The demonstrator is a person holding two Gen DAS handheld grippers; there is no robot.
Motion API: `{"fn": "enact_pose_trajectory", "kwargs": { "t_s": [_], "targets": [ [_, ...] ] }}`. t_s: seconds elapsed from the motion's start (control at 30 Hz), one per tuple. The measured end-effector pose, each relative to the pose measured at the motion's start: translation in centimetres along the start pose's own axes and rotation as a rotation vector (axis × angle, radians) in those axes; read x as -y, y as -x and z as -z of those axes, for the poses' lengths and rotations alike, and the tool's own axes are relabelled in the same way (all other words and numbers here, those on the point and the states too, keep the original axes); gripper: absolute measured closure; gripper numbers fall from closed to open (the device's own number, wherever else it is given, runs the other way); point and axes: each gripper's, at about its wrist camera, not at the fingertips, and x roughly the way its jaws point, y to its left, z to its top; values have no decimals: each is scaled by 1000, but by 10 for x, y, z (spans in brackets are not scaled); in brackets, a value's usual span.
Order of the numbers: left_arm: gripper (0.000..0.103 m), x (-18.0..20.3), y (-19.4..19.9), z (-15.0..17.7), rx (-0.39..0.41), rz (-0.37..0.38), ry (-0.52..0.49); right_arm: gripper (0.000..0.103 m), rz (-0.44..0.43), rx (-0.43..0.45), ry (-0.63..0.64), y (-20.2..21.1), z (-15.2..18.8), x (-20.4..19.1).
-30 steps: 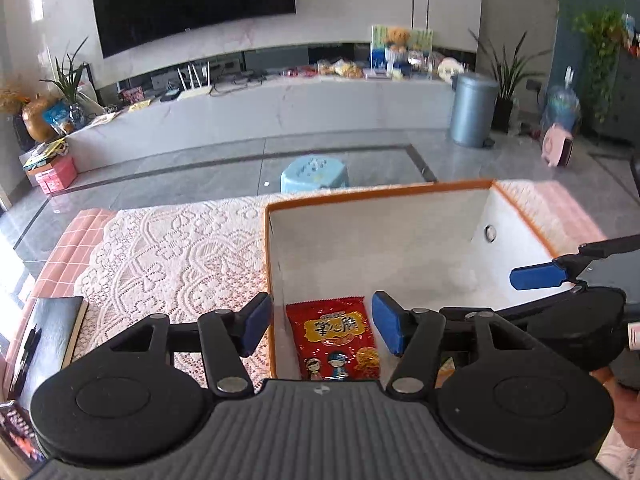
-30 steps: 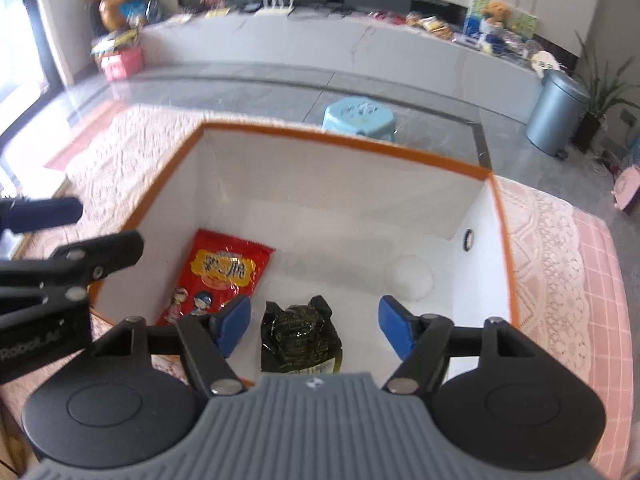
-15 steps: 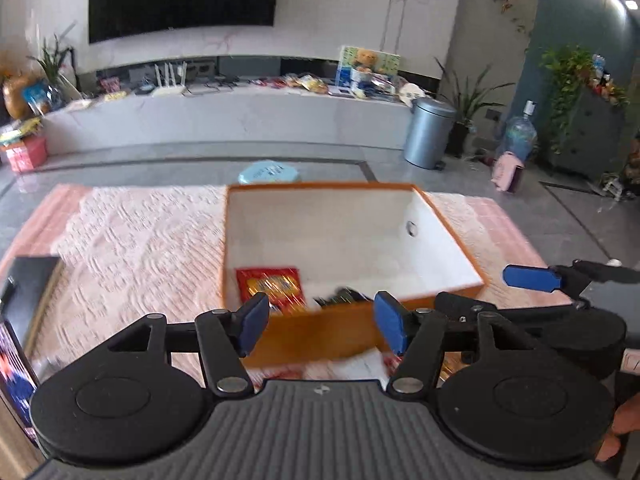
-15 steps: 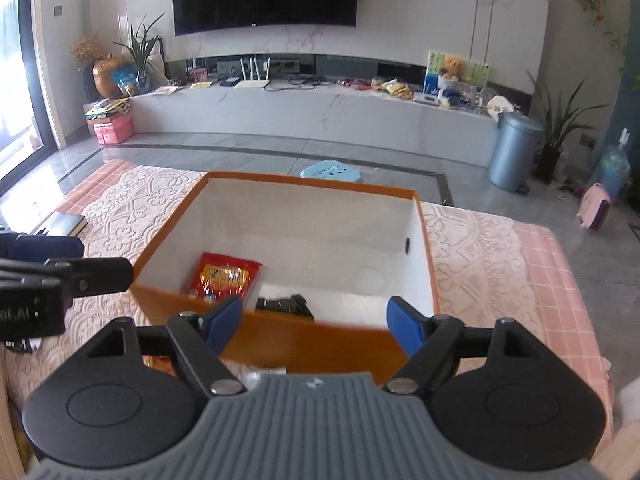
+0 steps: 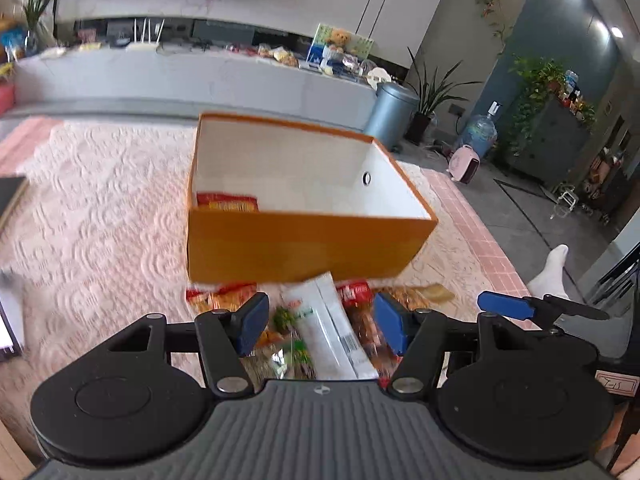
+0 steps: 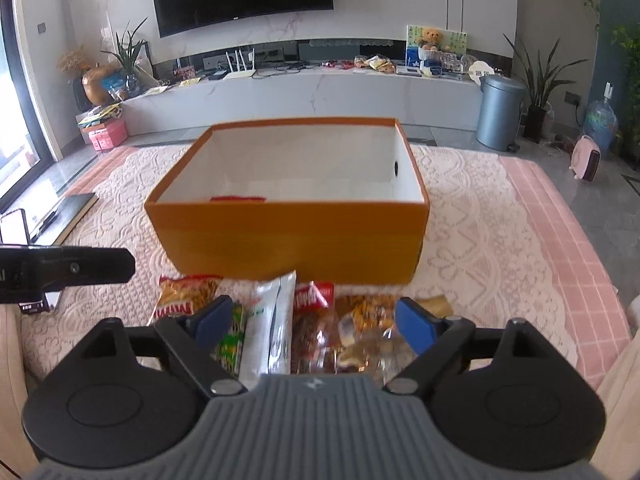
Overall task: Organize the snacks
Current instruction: 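Withdraw both grippers from the box back toward the snack pile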
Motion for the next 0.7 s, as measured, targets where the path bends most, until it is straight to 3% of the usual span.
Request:
{"fn": "enact_pose_trajectory", "kwargs": {
  "t_s": [0.2, 0.37, 0.7],
  "targets": [
    [24, -12, -8, 10, -34, -67, 32, 15, -29, -10, -26, -3, 13, 0],
    [24, -30, -15, 18, -67, -57, 104, 16, -20, -43, -62, -14, 17, 1],
    [24, -44, -37, 23, -113, -75, 122, 20, -22, -102, -35, -41, 24, 1]
  ]
}}
